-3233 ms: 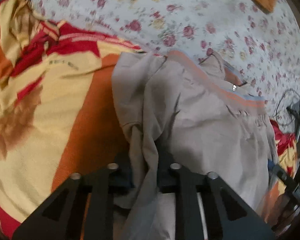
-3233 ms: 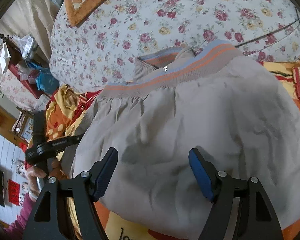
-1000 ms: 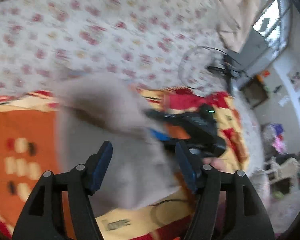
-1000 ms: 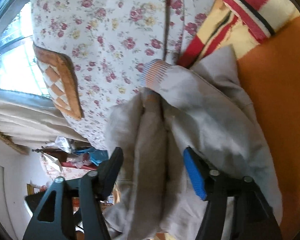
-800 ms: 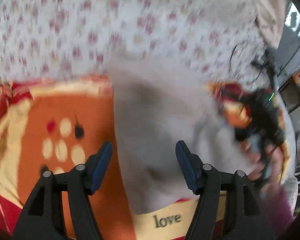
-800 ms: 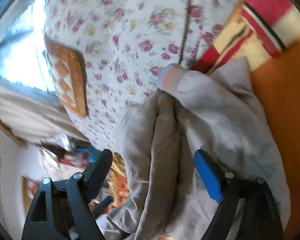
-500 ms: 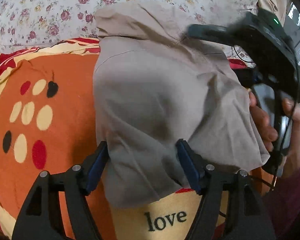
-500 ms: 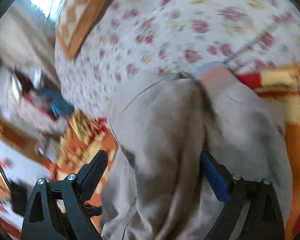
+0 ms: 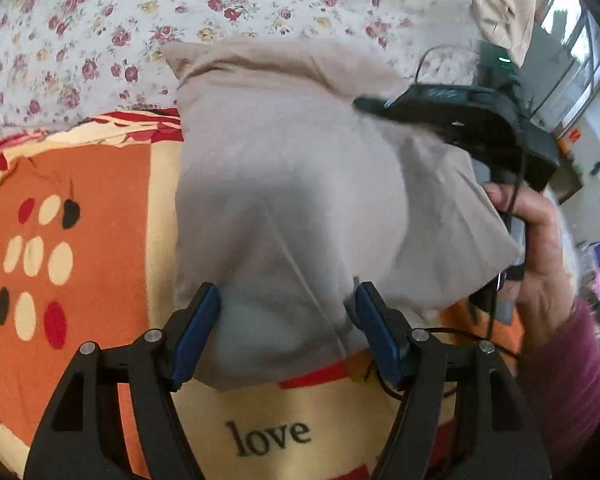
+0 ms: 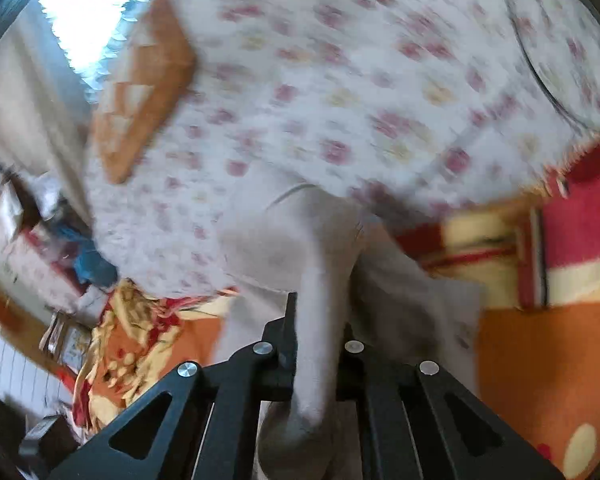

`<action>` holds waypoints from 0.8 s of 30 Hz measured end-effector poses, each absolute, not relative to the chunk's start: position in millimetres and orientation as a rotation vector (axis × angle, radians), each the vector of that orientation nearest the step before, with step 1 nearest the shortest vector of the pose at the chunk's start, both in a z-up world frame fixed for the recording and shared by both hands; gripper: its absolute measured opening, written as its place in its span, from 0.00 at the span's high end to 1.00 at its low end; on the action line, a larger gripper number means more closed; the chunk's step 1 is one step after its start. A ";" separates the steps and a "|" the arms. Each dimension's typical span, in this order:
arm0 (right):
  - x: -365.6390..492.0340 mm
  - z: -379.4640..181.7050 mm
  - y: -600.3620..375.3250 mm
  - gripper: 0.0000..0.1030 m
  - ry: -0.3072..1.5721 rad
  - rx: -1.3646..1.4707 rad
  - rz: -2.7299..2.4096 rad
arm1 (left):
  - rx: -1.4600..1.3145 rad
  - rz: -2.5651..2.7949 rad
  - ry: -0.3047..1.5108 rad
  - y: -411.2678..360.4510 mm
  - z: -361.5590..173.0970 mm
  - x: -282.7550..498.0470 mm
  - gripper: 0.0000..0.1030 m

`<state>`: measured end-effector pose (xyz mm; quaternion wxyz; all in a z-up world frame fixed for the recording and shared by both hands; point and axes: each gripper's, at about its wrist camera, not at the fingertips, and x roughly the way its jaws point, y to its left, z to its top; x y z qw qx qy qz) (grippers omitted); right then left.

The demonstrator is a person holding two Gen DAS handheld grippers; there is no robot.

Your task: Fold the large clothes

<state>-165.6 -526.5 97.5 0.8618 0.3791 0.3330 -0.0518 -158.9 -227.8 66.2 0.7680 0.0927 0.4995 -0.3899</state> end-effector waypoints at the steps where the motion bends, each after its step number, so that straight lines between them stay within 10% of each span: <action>1: -160.3 83.1 -530.2 0.92 0.752 0.818 -0.120 | 0.235 -0.831 1.079 -231.8 64.2 -160.2 0.33; 4: -161.1 70.0 -532.2 0.60 0.809 0.845 -0.170 | 0.238 -0.814 1.104 -226.9 67.3 -154.8 0.33; 7: -189.7 90.1 -535.4 0.54 0.775 0.835 -0.208 | 0.191 -0.824 1.088 -209.7 82.2 -147.1 0.33; 16: -219.5 137.1 -446.7 0.59 0.819 0.492 0.039 | 0.220 -0.670 1.076 -215.0 57.2 -128.9 0.32; 20: -211.0 83.2 -453.5 0.83 1.005 0.390 -0.200 | 0.198 -0.688 1.094 -214.8 49.4 -131.5 0.31; 24: -215.8 94.5 -467.3 0.75 0.943 0.515 -0.192 | 0.230 -0.688 1.080 -216.8 55.9 -131.7 0.31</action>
